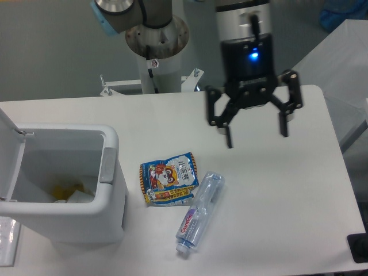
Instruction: Open the trash can
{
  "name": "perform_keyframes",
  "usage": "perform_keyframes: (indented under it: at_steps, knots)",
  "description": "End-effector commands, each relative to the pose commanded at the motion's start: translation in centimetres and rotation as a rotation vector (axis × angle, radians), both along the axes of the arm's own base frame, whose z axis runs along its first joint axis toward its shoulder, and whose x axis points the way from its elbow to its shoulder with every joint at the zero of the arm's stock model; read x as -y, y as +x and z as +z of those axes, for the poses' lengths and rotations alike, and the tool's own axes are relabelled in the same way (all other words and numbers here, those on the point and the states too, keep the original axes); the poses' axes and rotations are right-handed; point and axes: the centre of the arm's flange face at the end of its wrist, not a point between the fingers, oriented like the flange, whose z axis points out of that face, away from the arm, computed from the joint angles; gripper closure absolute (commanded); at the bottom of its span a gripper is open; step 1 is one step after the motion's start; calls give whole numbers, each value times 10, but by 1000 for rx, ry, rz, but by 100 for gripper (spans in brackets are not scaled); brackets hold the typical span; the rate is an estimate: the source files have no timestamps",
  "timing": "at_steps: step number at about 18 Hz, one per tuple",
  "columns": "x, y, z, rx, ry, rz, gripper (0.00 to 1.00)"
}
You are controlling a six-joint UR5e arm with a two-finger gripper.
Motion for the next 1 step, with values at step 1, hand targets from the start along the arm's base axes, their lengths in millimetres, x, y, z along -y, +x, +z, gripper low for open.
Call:
perform_keyframes:
  at_steps: [1]
  knots:
    - [5,-5,-2,0,-15,-6,0]
